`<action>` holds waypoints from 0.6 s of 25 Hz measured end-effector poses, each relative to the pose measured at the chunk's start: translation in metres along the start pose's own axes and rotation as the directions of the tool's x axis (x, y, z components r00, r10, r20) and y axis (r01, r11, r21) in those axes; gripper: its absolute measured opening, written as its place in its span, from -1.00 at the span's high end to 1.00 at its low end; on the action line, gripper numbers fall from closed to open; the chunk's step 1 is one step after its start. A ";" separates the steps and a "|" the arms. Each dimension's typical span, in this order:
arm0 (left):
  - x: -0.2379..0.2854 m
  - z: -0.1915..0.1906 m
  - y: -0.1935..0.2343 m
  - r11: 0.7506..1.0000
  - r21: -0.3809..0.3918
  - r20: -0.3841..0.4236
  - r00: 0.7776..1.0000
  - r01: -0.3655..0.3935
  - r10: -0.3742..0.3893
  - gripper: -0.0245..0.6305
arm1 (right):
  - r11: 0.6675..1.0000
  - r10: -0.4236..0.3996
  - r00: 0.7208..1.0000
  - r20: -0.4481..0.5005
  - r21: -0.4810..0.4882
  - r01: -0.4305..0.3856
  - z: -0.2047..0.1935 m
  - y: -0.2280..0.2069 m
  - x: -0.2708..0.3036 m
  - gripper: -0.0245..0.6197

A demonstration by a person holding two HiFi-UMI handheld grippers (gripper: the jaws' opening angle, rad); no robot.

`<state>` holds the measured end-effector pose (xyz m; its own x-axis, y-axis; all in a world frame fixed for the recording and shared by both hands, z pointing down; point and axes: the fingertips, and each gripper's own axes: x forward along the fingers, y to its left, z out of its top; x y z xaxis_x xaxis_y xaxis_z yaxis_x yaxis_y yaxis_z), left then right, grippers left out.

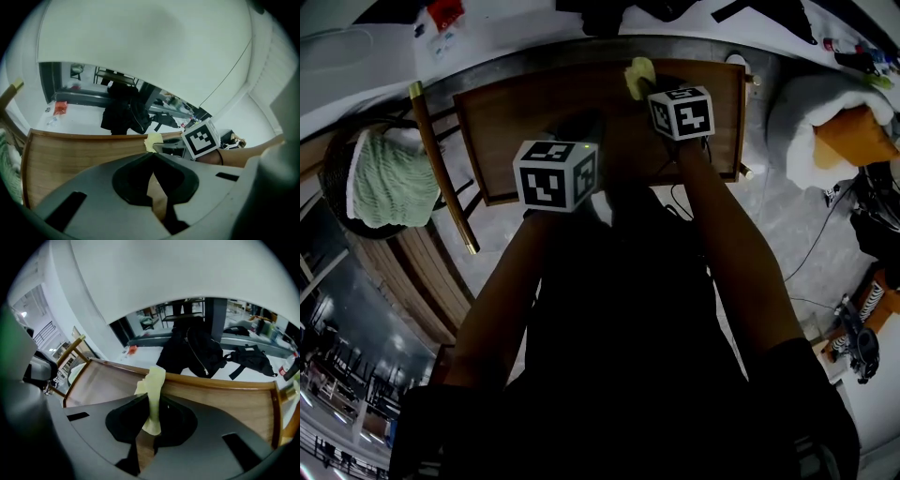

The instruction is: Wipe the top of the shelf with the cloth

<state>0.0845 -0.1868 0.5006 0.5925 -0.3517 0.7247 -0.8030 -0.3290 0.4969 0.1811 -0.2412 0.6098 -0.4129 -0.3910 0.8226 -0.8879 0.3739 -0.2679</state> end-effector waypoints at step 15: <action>0.019 0.007 -0.035 1.000 0.019 0.004 1.000 0.009 -0.010 0.89 | 0.967 -0.213 0.977 0.001 0.143 0.211 -0.015 -0.137 -0.064 0.77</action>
<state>0.1238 -0.1881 0.4937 0.6004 -0.3519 0.7181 -0.7960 -0.3487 0.4947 0.3318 -0.2547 0.6014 -0.2143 -0.4625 0.8603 -0.9747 0.1591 -0.1573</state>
